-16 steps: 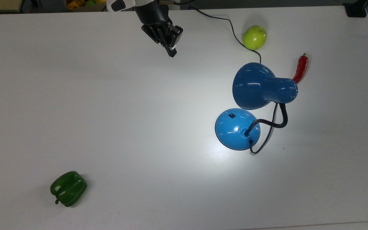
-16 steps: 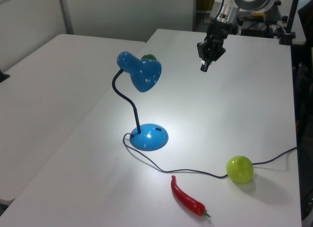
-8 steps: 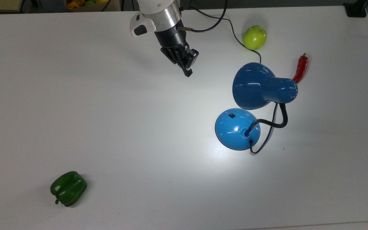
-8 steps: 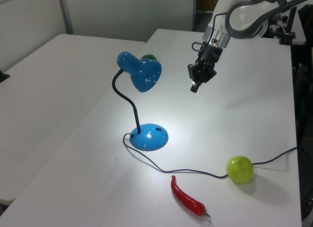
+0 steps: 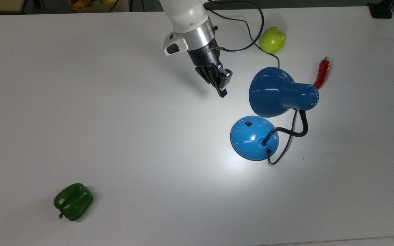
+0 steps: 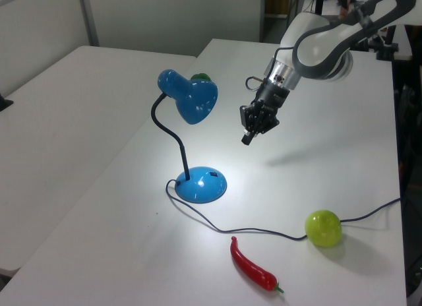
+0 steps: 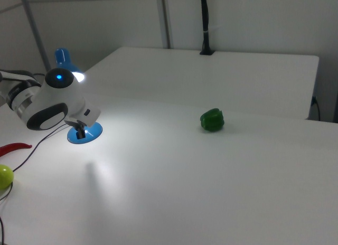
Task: Turn off lamp
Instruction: 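Move the gripper toward the blue lamp base, then lower the gripper onto the switch on the blue lamp base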
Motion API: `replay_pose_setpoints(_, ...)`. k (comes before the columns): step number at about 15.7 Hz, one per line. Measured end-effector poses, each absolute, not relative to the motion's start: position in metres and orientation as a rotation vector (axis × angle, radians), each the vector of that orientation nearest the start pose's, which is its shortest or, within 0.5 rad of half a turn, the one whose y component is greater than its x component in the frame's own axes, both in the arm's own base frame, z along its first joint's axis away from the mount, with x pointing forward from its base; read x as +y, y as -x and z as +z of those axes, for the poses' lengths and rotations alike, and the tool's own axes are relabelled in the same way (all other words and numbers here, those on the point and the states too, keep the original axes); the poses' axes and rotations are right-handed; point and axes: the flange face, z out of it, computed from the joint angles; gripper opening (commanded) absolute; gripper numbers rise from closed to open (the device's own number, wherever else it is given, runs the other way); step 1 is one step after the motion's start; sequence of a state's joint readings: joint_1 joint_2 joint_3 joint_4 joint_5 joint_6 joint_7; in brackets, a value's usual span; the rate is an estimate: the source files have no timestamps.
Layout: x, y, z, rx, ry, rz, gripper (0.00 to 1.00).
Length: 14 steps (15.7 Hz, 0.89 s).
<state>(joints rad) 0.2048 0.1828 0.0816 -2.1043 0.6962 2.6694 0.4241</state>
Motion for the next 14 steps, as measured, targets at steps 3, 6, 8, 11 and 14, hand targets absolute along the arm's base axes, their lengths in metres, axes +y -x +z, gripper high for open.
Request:
replay_pose_setpoints(3, 0.162, -0.582, 0.35, 0.935, 2.407, -0.282, 0.0)
replay_pose_setpoints(6, 0.179, -0.58, 0.336, 0.933, 2.406, -0.303, 0.0)
replay_pose_setpoints(8, 0.186, -0.581, 0.33, 0.94, 2.396, -0.332, 0.0)
replay_pose_setpoints(11, 0.2, -0.581, 0.323, 0.928, 2.392, -0.36, 0.0)
replay_pose_setpoints(14, 0.206, -0.587, 0.323, 0.921, 2.384, -0.366, 0.0)
